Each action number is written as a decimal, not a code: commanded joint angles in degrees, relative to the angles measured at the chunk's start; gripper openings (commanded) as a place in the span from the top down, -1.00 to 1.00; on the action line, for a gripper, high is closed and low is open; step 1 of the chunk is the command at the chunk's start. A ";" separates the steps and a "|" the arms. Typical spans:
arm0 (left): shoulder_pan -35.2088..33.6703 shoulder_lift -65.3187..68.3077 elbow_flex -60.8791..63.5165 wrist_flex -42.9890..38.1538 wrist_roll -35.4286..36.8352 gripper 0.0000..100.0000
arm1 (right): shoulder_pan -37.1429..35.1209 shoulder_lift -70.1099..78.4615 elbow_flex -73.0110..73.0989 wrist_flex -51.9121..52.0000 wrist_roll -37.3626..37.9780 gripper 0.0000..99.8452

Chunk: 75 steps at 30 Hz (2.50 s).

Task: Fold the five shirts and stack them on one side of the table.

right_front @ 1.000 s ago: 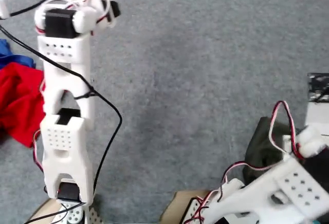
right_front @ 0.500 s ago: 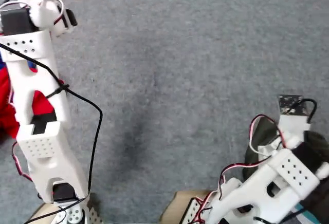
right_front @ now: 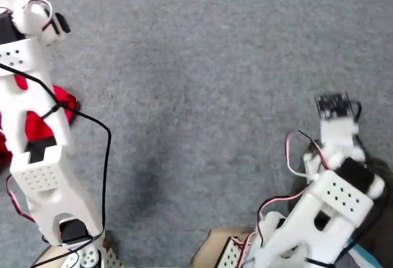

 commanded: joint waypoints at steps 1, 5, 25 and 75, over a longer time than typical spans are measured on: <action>-2.90 -3.12 -0.26 0.53 -0.62 0.59 | -17.19 -0.66 -16.75 1.67 -4.13 0.99; -7.56 -3.12 -0.26 0.53 -0.62 0.59 | -42.68 -0.48 -25.71 -1.85 -4.75 0.99; -20.84 -2.59 3.87 0.53 -0.53 0.59 | -76.26 41.27 -49.27 -8.35 -18.29 0.62; 34.64 16.13 23.91 -12.31 12.84 0.96 | -13.49 60.09 -30.02 -53.45 -36.04 0.63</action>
